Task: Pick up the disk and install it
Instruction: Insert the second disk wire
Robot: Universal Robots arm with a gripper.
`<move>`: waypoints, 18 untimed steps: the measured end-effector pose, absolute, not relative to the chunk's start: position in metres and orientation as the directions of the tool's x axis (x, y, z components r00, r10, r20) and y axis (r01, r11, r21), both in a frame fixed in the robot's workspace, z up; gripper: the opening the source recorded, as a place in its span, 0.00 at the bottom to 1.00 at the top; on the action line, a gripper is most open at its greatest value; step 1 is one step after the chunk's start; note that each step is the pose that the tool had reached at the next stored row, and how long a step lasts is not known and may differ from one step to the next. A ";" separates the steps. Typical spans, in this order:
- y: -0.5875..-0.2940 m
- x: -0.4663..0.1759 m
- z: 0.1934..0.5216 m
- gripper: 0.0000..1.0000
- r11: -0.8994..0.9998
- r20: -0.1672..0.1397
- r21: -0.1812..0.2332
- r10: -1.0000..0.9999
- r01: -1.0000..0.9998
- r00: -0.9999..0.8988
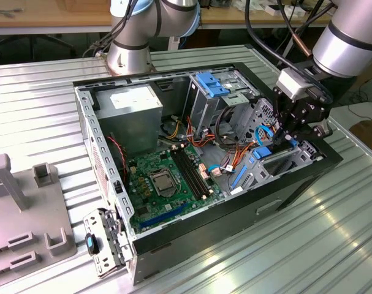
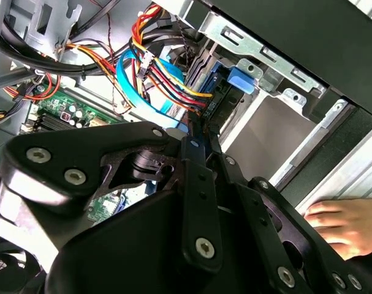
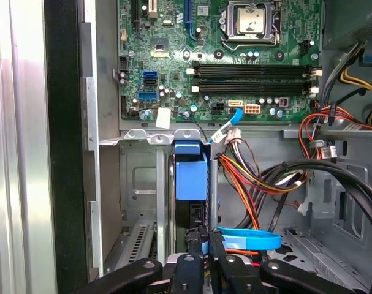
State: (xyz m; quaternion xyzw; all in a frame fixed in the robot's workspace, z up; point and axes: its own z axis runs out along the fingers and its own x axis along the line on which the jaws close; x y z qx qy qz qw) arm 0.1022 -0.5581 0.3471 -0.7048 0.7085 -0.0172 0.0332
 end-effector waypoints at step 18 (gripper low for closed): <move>-0.559 0.103 0.345 0.16 -0.010 -0.023 -0.071 -1.000 -0.997 0.012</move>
